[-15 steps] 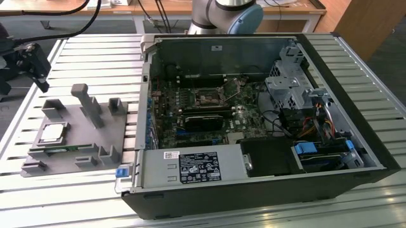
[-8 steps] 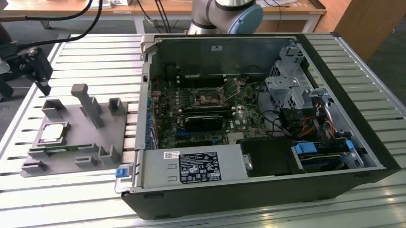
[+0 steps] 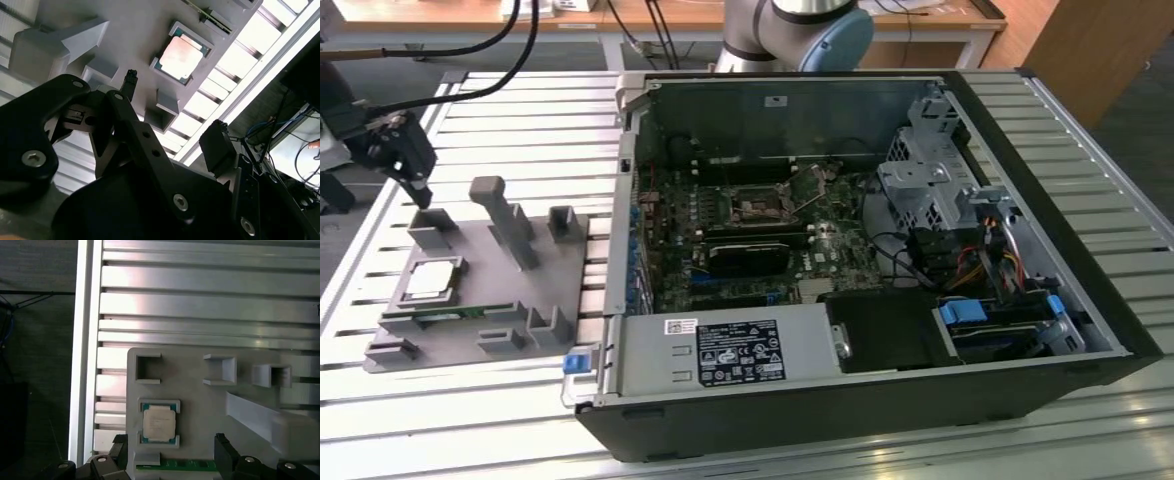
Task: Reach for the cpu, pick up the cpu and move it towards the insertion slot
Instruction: 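Pick up the cpu and move it towards the insertion slot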
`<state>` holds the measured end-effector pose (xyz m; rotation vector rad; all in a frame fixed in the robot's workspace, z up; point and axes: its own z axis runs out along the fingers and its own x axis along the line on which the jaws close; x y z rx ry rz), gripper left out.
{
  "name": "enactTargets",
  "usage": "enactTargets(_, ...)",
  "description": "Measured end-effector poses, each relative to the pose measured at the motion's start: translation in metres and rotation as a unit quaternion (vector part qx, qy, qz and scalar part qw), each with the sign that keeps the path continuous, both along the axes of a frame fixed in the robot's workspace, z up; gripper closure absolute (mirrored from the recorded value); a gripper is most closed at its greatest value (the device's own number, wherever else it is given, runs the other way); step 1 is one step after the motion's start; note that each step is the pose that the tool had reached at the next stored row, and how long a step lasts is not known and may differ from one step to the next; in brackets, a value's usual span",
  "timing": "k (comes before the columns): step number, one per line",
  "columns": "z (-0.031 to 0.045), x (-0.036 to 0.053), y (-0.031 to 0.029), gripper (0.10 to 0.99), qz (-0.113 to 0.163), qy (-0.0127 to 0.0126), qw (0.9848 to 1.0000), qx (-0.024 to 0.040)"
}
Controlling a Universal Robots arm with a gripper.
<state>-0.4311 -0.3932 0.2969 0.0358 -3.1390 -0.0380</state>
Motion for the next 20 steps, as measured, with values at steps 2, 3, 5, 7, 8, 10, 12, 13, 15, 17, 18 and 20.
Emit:
enactTargets(2,-0.0023,0.0000,0.0000,0.310,0.000,0.0000,1.0000,-0.0001)
enactTargets(3,-0.0033,0.0000,0.0000,0.310,0.000,0.0000,1.0000,-0.0004)
enactTargets(5,-0.0051,-0.0001,0.0000,0.310,0.000,0.0000,1.0000,-0.0005)
enactTargets(7,-0.0064,-0.0001,0.0000,0.310,0.000,0.0000,1.0000,-0.0005)
enactTargets(8,-0.0069,-0.0001,0.0000,0.310,0.000,0.0001,1.0000,-0.0006)
enactTargets(10,-0.0079,-0.0001,0.0000,0.310,0.000,0.0001,1.0000,-0.0006)
enactTargets(12,-0.0087,-0.0001,0.0000,0.310,0.000,0.0001,1.0000,-0.0006)
enactTargets(13,-0.0092,-0.0001,0.0000,0.310,0.000,0.0001,1.0000,-0.0006)
enactTargets(15,-0.0101,0.0000,0.0000,0.310,0.000,0.0001,1.0000,-0.0005)
enactTargets(17,-0.0110,-0.0001,0.0000,0.310,0.000,0.0001,1.0000,-0.0005)
enactTargets(18,-0.0115,-0.0001,0.0000,0.310,0.000,0.0000,1.0000,-0.0005)
enactTargets(20,-0.0124,-0.0001,0.0000,0.310,0.000,0.0001,1.0000,-0.0005)
